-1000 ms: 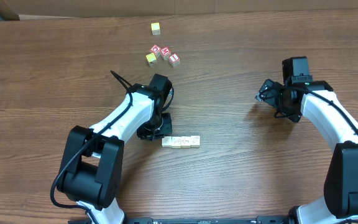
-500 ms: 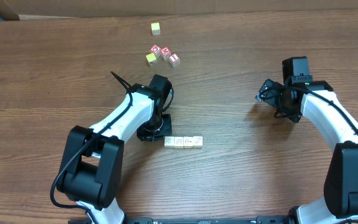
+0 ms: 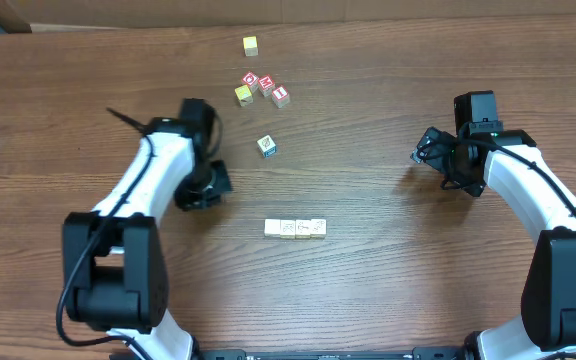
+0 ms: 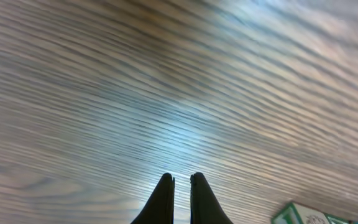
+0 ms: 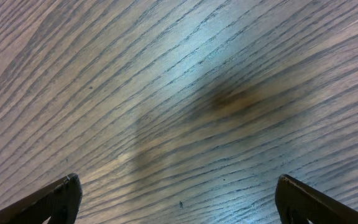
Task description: Flip 5 blocks
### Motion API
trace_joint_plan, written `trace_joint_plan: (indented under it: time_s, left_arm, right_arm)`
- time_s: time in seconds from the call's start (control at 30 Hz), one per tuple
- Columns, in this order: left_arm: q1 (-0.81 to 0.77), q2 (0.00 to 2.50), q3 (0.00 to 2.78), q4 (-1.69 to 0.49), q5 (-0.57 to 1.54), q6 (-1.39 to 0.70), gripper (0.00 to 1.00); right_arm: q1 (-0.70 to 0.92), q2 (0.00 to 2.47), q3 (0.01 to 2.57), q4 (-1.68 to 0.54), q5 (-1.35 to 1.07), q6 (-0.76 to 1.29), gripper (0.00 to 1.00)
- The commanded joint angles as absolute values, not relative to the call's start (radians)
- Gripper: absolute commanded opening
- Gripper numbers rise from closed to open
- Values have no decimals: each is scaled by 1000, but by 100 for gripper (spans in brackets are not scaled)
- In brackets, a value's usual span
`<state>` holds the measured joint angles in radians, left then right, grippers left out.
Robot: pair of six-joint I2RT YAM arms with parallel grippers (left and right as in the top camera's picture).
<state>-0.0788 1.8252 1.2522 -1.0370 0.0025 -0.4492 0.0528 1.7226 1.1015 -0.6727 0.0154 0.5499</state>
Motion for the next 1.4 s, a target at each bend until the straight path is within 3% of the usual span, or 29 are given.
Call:
trace_joint_plan:
  time_s: [0.0, 0.1, 0.13, 0.3, 0.37, 0.57, 0.77, 1.0, 1.37]
  left_arm:
    - [-31, 1789, 1272, -1042, -5, -403, 4]
    - [12, 1789, 1272, -1035, -4, -404, 6]
    - [23, 1789, 1272, -1032, -4, -404, 13]
    - [41, 1789, 1272, -1032, -11, -403, 71]
    - [41, 1789, 1272, -1036, -23, -403, 100]
    - [41, 1789, 1272, -1034, -34, -404, 100]
    - [39, 1789, 1272, -1035, -34, -404, 100]
    - [39, 1789, 1272, -1035, -34, -404, 100]
    - [39, 1789, 1272, -1035, -34, -404, 100]
  right_arm:
    - [50, 1700, 1113, -667, 29, 549, 100]
    - [50, 1700, 1113, -667, 29, 549, 100]
    - [50, 1700, 1113, -667, 29, 549, 100]
    - [50, 1700, 1113, -637, 20, 553, 100]
    - [50, 1700, 1113, -613, -2, 553, 100]
    - [63, 1700, 1114, -592, -252, 494, 100]
    - [205, 1699, 1240, -691, -155, 405, 97]
    - [465, 1711, 1594, -834, 41, 331, 100]
    - [662, 1833, 1640, -695, 132, 266, 100]
